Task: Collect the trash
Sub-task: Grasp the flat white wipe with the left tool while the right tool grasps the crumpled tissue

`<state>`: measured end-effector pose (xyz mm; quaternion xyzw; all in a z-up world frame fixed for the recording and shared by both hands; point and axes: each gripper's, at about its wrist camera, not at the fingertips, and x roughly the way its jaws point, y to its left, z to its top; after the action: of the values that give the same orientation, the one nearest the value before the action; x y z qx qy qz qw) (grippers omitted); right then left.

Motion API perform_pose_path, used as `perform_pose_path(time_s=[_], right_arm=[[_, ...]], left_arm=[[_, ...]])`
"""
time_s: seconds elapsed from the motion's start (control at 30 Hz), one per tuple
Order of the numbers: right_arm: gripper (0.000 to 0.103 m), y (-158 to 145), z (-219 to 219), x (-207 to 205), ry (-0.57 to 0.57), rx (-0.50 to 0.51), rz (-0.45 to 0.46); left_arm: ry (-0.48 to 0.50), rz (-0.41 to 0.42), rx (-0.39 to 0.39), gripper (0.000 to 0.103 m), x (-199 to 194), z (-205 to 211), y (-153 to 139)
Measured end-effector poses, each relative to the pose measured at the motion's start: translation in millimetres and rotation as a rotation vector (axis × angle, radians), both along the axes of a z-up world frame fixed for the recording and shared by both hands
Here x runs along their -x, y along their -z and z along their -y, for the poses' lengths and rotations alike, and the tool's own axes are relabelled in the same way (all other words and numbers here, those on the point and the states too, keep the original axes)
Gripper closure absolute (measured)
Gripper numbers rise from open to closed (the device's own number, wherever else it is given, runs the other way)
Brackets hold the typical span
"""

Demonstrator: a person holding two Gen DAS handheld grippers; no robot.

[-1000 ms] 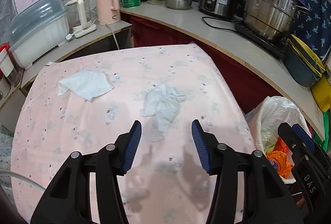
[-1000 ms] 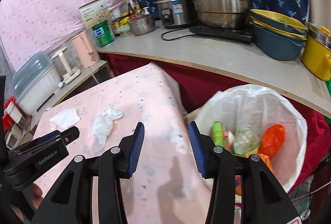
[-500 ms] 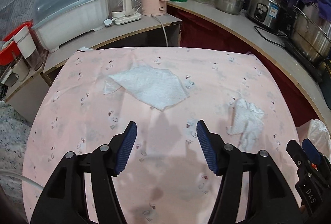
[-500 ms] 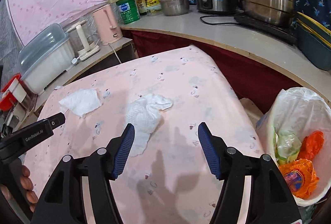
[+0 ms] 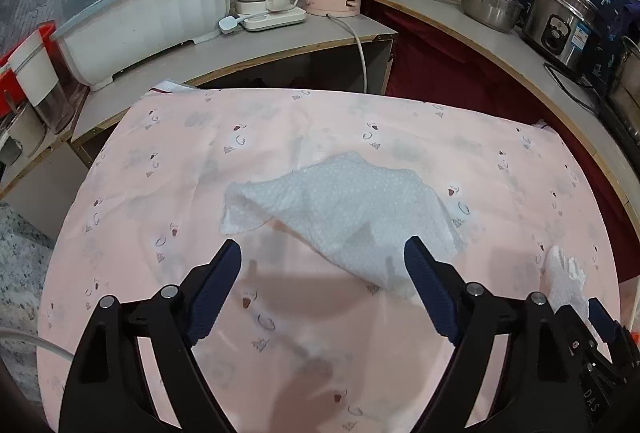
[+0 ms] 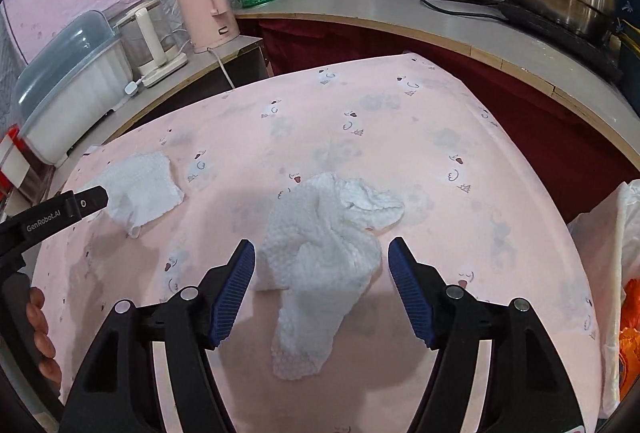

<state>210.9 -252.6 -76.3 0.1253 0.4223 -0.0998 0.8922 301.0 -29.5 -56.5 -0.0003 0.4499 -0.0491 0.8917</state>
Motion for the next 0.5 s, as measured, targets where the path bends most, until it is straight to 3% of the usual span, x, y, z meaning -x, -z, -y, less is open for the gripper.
perform_pose_path(time_s=[0.27, 0.37, 0.43, 0.5], right_arm=[[0.036, 11.6, -3.6, -15.3, -0.006, 0.031, -0.011], [0.045, 11.0, -4.5, -14.2, -0.008, 0.04, -0.009], [0.059, 11.1, -3.1, -12.5, -0.002, 0.05, -0.01], [0.072, 10.7, -0.4, -8.2, 0.001, 0.051, -0.013]], left_arm=[[0.023, -0.027, 0.001, 0.024, -31.4, 22.6, 20.3], [0.044, -0.057, 0.008, 0.051, -32.1, 31.2, 27.1], [0.055, -0.068, 0.013, 0.077, -28.4, 36.1, 28.4], [0.069, -0.07, 0.018, 0.089, -22.2, 41.1, 26.1]])
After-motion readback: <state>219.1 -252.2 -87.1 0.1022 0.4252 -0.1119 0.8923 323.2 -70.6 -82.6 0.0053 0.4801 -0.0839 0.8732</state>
